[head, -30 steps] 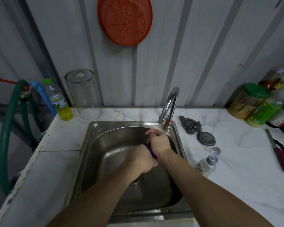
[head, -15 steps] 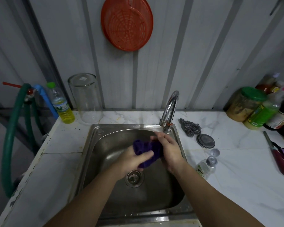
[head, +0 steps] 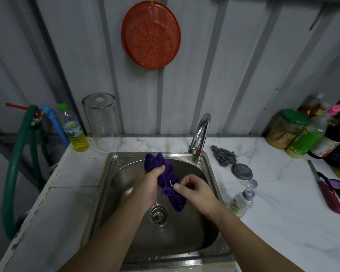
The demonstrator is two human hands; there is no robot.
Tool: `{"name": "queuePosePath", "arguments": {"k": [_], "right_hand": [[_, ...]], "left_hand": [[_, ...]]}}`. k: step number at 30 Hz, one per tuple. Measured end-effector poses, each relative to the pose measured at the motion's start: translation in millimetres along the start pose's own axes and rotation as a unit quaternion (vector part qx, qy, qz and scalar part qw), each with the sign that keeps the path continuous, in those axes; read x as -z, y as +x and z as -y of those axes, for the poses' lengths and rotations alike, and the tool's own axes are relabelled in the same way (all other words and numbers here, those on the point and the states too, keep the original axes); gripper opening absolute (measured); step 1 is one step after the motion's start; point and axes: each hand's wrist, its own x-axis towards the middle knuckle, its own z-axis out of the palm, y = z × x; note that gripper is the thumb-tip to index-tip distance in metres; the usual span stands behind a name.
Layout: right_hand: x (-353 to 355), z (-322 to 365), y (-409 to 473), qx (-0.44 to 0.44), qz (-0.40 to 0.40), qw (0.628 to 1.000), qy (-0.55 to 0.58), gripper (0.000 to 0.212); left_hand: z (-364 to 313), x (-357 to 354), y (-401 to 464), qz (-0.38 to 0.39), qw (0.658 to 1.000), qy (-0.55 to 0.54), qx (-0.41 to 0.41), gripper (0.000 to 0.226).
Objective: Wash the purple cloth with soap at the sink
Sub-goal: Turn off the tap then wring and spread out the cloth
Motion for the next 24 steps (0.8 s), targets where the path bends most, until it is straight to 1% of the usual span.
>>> {"name": "queuePosePath", "arguments": {"k": [2,3,5,6,7,8,9,10,11,12,14,16,18,20,22,23,24], "right_hand": [[0.5,5.9,-0.9,0.006,0.003,1.000,0.019,0.013],[1.0,7.8,-1.5,-0.002,0.013,0.999,0.041,0.017],[3.3,10.0,-2.0,-0.017,0.037,0.998,0.053,0.039],[4.3,10.9,-2.1,-0.018,0.052,0.998,0.036,0.043],[4.5,12.6,-2.9,-0.012,0.066,0.998,0.013,0.039],[4.1,13.8,-4.1,-0.006,0.081,0.997,-0.006,0.029],[3.0,15.2,-5.0,-0.005,0.092,0.996,-0.013,0.026],[3.2,15.1,-4.8,-0.005,0.095,0.995,-0.013,0.031],[3.2,16.0,-5.3,-0.008,0.092,0.996,-0.007,0.034],[3.1,16.4,-5.9,-0.012,0.083,0.996,0.005,0.030],[2.6,18.4,-4.9,-0.025,0.064,0.997,0.036,0.017],[0.4,21.1,-2.3,-0.038,0.029,0.998,0.031,0.015],[-2.4,23.0,0.9,-0.029,-0.005,0.999,0.012,0.015],[-4.6,28.0,1.1,-0.007,-0.020,0.999,0.026,0.015],[-6.1,32.2,0.7,0.017,-0.023,0.998,0.053,0.021],[-6.9,33.8,0.5,0.021,-0.024,0.997,0.070,0.025],[-7.2,36.0,0.5,0.022,-0.024,0.995,0.092,0.028]], "left_hand": [[-7.2,-4.6,-3.9,0.027,0.999,-0.024,0.015,0.025],[-9.7,-6.0,-4.5,0.033,0.999,-0.026,0.017,0.028],[-14.2,-8.0,-5.6,0.041,0.999,-0.008,0.018,0.031],[-15.8,-9.1,-6.1,0.045,0.999,0.002,0.019,0.032],[-16.8,-9.7,-6.7,0.049,0.999,0.006,0.018,0.033],[-17.1,-9.5,-6.1,0.054,0.998,0.007,0.015,0.033],[-17.5,-9.2,-6.1,0.059,0.998,0.004,0.011,0.032],[-17.6,-8.2,-5.2,0.064,0.998,0.003,0.008,0.031],[-18.9,-7.4,-5.7,0.071,0.997,0.004,0.004,0.030],[-19.6,-5.4,-4.8,0.080,0.997,0.009,0.000,0.030],[-21.2,-1.7,-4.0,0.104,0.994,0.016,-0.004,0.029],[-24.2,1.3,-3.2,0.133,0.990,0.053,-0.019,0.031],[-29.9,2.9,-5.6,0.161,0.981,0.107,-0.031,0.036],[-35.1,6.8,-11.0,0.197,0.966,0.164,-0.046,0.050],[-42.4,13.2,-16.8,0.242,0.937,0.239,-0.072,0.067],[-45.6,17.1,-19.2,0.278,0.925,0.246,-0.083,0.068],[-48.8,20.7,-22.1,0.314,0.917,0.228,-0.090,0.062]]}}
